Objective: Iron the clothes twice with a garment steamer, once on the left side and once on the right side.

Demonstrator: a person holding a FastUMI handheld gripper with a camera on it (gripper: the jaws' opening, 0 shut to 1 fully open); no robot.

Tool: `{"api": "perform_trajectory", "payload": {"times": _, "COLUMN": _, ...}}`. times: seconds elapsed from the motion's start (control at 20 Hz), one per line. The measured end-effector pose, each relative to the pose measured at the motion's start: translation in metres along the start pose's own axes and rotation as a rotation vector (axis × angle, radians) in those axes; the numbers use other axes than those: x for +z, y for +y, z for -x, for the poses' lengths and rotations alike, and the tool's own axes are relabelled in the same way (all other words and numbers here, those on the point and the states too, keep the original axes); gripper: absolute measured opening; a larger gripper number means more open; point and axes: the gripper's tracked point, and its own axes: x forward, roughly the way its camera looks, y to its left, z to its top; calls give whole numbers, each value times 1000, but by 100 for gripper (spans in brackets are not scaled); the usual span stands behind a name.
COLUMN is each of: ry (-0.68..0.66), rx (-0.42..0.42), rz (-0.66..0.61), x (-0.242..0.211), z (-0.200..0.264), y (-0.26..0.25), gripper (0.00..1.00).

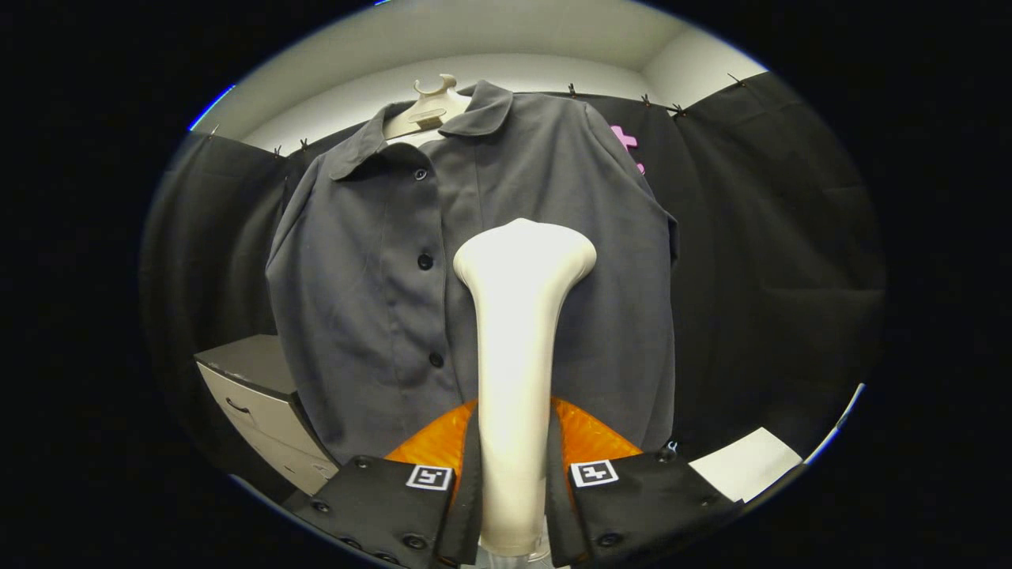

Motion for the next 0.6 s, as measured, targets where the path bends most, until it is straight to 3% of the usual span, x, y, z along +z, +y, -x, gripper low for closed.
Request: {"api": "perform_trajectory", "payload": {"times": 0.6, "ry": 109, "rx": -36, "rz": -5, "x": -67, "z": 3, "y": -16, "gripper": 41}}
